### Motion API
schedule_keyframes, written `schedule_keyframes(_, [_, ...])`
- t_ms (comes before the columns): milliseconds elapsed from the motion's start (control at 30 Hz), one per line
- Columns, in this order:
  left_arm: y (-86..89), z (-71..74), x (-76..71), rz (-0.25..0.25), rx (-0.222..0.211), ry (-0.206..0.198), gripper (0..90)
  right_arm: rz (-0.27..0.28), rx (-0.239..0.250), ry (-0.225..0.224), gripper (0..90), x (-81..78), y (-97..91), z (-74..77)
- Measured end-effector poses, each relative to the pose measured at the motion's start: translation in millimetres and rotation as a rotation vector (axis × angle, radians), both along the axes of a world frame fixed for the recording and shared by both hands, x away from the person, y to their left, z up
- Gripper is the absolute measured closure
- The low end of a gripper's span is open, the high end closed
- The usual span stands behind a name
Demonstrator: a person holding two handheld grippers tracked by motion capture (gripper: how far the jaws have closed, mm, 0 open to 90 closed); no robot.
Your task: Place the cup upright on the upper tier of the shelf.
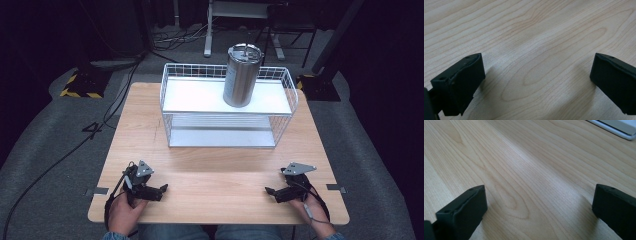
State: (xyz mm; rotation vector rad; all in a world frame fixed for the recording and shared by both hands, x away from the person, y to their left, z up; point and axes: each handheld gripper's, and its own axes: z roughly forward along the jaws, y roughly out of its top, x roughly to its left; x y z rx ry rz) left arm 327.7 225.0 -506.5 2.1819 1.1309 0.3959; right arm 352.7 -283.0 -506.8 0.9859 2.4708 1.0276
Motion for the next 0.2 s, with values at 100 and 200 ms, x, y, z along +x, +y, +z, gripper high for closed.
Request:
schedule_keyframes(100, [0.0, 0.0, 0.0, 0.0, 0.0, 0.0, 0.2, 0.001, -0.002, 0.0, 0.2, -0.2, -0.4, 0.0])
schedule_keyframes(200, [0.0, 0.0, 0.0, 0.0, 0.001, -0.002, 0.2, 0.001, 0.0, -0.001, 0.2, -0.3, -0.4, -0.1])
